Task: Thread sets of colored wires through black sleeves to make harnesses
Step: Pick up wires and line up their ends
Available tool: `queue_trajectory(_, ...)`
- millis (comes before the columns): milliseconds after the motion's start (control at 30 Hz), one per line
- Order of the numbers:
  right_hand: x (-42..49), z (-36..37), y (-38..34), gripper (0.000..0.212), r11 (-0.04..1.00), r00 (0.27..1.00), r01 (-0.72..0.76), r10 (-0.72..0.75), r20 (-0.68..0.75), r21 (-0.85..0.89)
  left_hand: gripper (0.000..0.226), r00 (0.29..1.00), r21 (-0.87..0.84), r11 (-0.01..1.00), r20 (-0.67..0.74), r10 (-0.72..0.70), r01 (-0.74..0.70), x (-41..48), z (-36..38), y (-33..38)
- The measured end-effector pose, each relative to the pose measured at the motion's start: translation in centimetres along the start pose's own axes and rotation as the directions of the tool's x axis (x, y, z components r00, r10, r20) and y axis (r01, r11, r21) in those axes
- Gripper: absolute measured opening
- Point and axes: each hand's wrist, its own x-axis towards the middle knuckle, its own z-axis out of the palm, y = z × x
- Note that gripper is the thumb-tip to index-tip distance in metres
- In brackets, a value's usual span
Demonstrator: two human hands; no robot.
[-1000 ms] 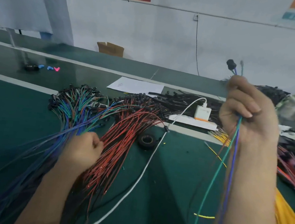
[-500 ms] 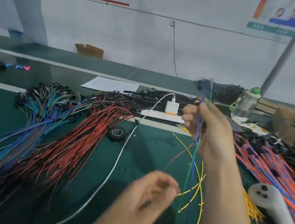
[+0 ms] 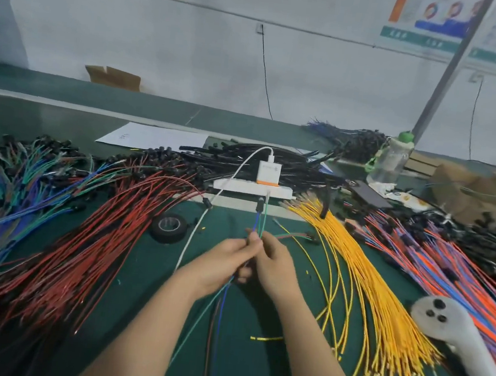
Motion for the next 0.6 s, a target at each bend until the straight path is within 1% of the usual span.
queue_trajectory(100,0.6,0.4,0.7,0.027,0.996,0.998,-0.049,0.052,-0.047,0.075,0.018,1.0,-0.068,0.997,0.016,0.027,-0.026,0.0,-0.8,-0.9)
queue_trajectory(200,0.8,-0.2,0.5,0.022,0.979,0.992,-0.054,0.075,-0.106,0.195,0.017,1.0,-0.103,0.995,-0.027,0.01,-0.012,0.1,-0.7,-0.9)
queue_trajectory(267,0.5,-0.7,0.4,0.019,0.956,0.984,-0.043,0.091,-0.154,0.291,0.019,0.999,-0.069,0.998,-0.048,0.006,-0.01,0.2,-0.5,-0.9)
queue_trajectory(367,0.1,-0.8,0.3,0.01,0.905,0.971,-0.109,0.185,-0.151,0.411,0.013,0.998,0.004,1.0,-0.049,0.026,-0.026,0.1,0.0,-1.0)
queue_trajectory(433,0.0,-0.7,0.2,0.011,0.922,0.959,-0.134,0.214,-0.188,0.364,0.01,0.998,0.02,0.999,-0.056,0.026,-0.025,0.0,0.3,-1.0)
queue_trajectory(500,0.1,-0.8,0.2,0.016,0.961,0.95,-0.11,0.176,-0.256,0.253,0.015,0.996,-0.008,1.0,-0.092,0.019,-0.02,0.1,0.4,-0.9)
queue_trajectory(567,0.2,-1.0,0.3,0.017,0.987,0.949,-0.069,0.11,-0.296,0.145,0.02,0.99,-0.092,0.996,-0.143,-0.015,0.001,0.0,0.5,-0.6)
queue_trajectory(600,0.2,-1.0,0.3,0.015,0.993,0.949,-0.053,0.084,-0.303,0.108,0.02,0.987,-0.148,0.989,-0.158,-0.034,0.011,0.0,0.5,-0.5)
